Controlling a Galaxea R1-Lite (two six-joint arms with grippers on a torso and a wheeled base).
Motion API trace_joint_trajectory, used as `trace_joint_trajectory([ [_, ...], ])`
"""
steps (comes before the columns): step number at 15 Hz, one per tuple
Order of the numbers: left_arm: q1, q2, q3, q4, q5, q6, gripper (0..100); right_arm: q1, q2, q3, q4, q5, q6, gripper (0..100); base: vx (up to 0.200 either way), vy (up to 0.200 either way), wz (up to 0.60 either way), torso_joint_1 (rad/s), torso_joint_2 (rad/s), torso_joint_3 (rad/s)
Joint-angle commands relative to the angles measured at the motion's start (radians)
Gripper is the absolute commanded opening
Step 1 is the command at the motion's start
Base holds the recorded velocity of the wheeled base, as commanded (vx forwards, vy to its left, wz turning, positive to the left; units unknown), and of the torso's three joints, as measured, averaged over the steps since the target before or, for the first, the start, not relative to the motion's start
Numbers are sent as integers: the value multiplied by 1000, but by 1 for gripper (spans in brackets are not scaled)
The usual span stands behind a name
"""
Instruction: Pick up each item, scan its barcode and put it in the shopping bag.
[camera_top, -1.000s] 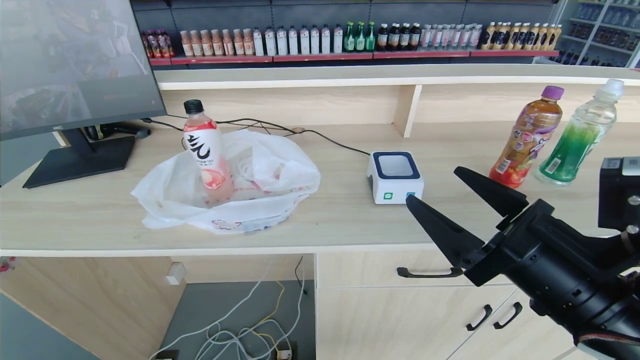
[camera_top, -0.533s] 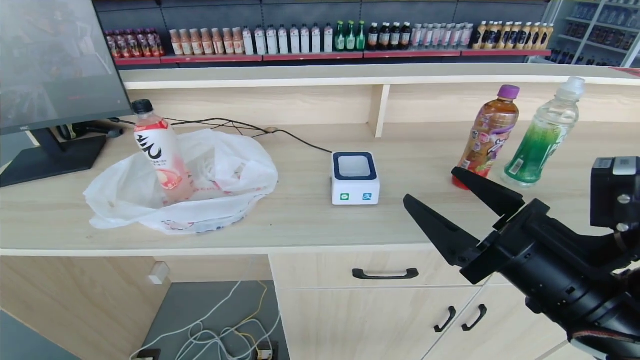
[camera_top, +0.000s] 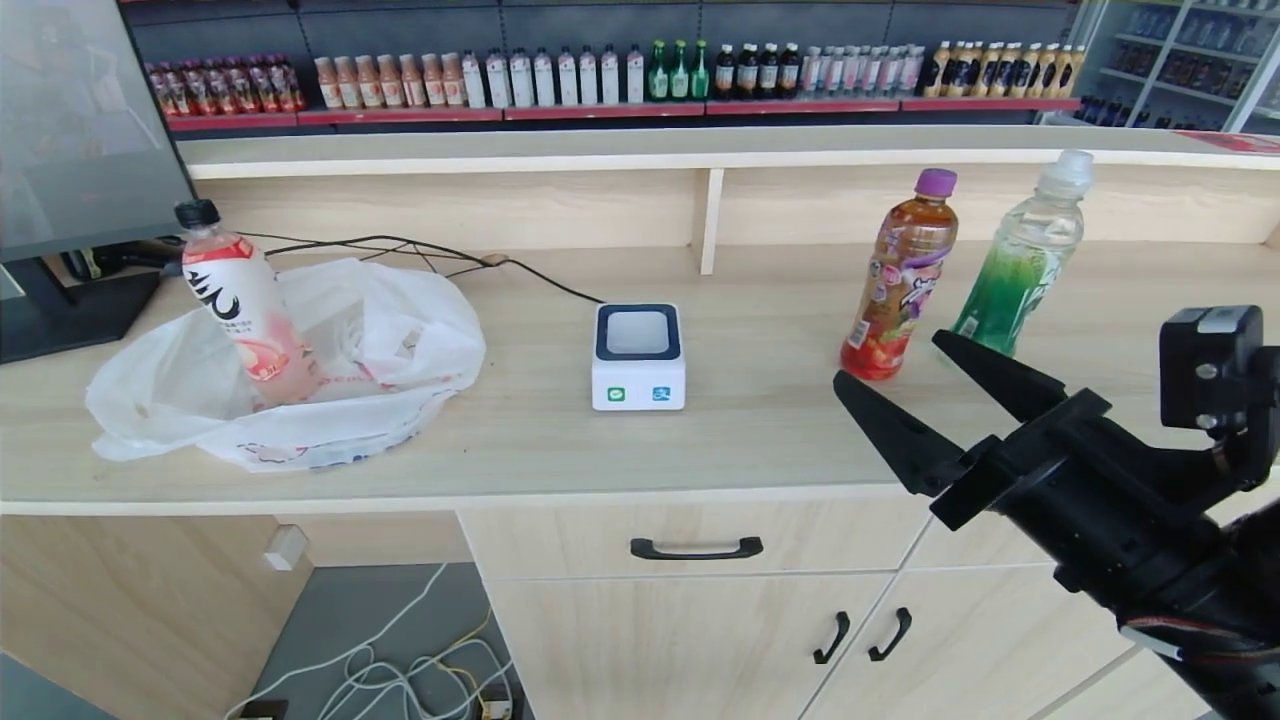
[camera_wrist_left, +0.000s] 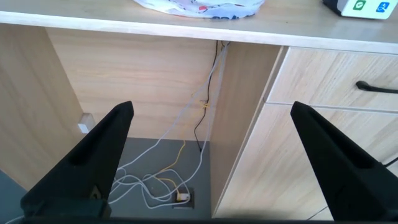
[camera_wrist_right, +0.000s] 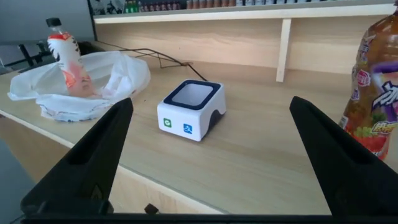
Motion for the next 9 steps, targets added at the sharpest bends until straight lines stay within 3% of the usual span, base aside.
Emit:
trace_joint_trajectory([
  [1,2,0,0,0,0,-1,100,-70,30,1,-1,-1,-2,100,0,0,0,0,0,0],
  [5,2,0,0,0,0,-1,100,-197,93,-15,-1,-1,-2,100,0,0,0,0,0,0],
  [7,2,0,0,0,0,-2,100,-305,128,-43,-1,1,-2,100,0,0,0,0,0,0],
  [9,2,0,0,0,0,-2,100,-314,145,-66,-1,1,-2,100,0,0,0,0,0,0],
])
